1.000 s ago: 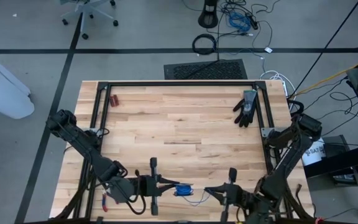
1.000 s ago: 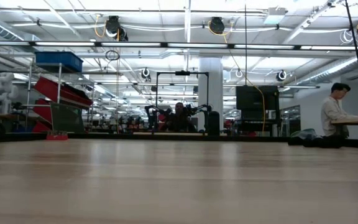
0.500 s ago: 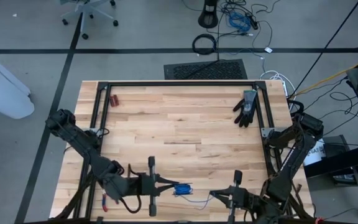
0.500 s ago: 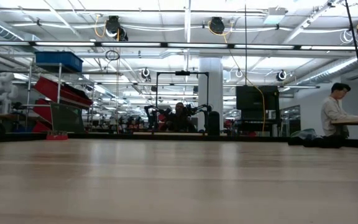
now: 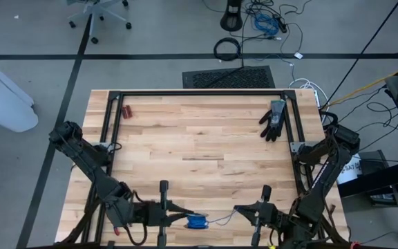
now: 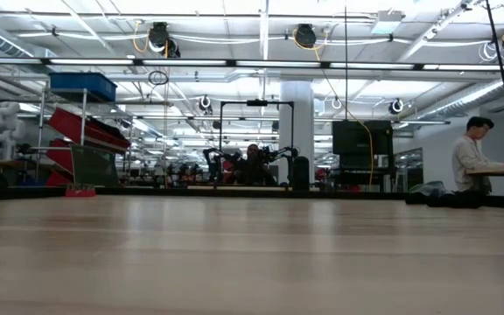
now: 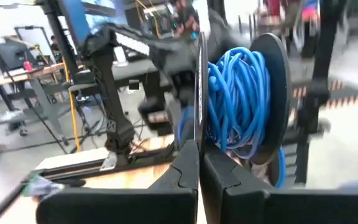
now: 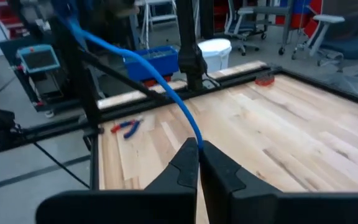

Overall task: Coil cords
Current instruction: Coil the green wire onto a spool

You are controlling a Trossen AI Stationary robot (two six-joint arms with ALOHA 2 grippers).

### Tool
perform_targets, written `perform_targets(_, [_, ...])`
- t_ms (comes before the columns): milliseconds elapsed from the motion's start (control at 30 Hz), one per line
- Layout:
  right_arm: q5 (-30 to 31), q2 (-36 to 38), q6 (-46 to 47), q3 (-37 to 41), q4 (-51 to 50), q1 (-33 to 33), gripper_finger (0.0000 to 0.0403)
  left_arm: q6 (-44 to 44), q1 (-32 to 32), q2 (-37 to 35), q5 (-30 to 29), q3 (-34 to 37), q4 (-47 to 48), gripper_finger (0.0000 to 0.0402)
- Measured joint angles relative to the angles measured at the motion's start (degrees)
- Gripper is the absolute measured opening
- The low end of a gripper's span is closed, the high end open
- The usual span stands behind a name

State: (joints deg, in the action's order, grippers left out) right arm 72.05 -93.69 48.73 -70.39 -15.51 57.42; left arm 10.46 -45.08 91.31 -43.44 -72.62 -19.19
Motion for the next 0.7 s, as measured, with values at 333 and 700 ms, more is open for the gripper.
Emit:
perform_targets(333, [0.0,0.4,-13.6,0.0,13.5,0.9,0.0,3.9,-0.1,0.1,-5.7,0.0,11.0,0.0])
perform_targets(700, [0.4,0.4,-20.2,0.0,20.7,1.6,0.0,3.9,-0.1,0.1,-9.8,0.0,15.6,0.0])
